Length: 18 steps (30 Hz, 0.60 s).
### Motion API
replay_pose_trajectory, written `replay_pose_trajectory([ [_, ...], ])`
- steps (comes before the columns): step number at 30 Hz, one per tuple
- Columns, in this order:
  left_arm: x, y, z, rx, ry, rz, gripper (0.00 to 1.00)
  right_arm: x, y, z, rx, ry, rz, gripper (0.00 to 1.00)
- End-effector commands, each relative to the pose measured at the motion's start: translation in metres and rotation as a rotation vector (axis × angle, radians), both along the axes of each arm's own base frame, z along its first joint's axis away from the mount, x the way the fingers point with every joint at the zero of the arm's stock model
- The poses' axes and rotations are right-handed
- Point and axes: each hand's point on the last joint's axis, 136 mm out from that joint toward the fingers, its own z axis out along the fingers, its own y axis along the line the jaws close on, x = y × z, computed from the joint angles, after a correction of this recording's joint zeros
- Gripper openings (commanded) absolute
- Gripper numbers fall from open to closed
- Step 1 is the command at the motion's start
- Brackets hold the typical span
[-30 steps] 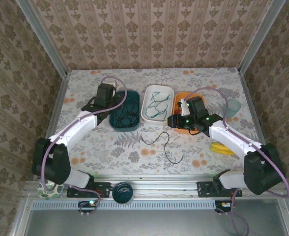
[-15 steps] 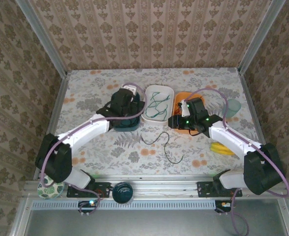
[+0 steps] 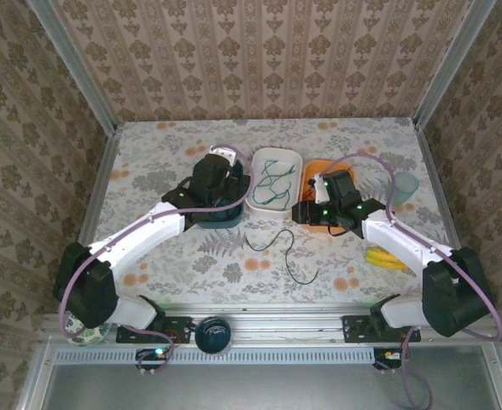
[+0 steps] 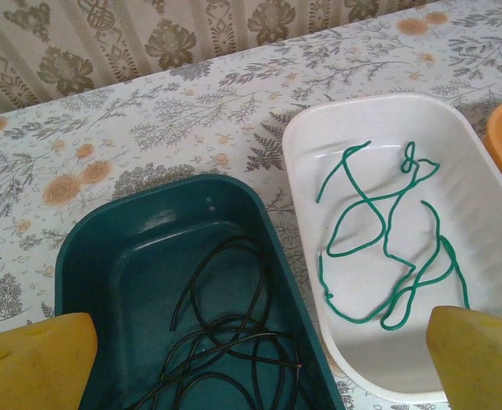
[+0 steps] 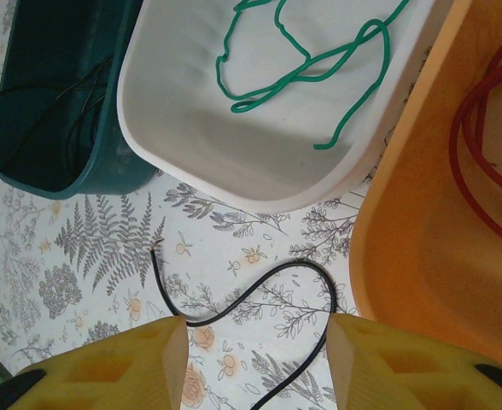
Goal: Untangle the cables
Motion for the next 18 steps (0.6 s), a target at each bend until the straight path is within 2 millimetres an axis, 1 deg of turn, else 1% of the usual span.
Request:
replay_pose_trajectory([
  [1, -0.008, -0.006, -0.002, -0.039, 0.039, -0.052, 1.0, -0.016, 0.016, 0.0, -0.014, 0.016, 0.111, 0.48],
  [3, -0.017, -0.014, -0.009, -0.036, 0.055, -0.093, 1.0, -0.036, 0.026, -0.006, -0.051, 0.039, 0.197, 0.48],
  [5, -0.023, -0.011, -0.02, -0.031, 0.072, -0.068, 1.0, -0.057, 0.033, -0.016, -0.114, 0.066, 0.27, 0.48],
  [6, -0.024, -0.007, -0.025, -0.034, 0.083, -0.039, 1.0, -0.065, 0.034, -0.021, -0.145, 0.082, 0.296, 0.48],
  [10, -0.026, 0.024, -0.045, -0.061, 0.111, 0.153, 1.0, -0.094, 0.029, -0.045, -0.26, 0.168, 0.358, 0.48],
  [13, -0.028, 0.04, -0.058, -0.077, 0.12, 0.251, 1.0, -0.103, 0.027, -0.064, -0.306, 0.238, 0.377, 0.48],
  [16, -0.03, 0.044, -0.063, -0.085, 0.123, 0.275, 1.0, -0.103, 0.026, -0.079, -0.345, 0.283, 0.373, 0.48],
  [18, -0.029, 0.045, -0.063, -0.081, 0.122, 0.277, 1.0, -0.101, 0.028, -0.087, -0.349, 0.301, 0.367, 0.45],
])
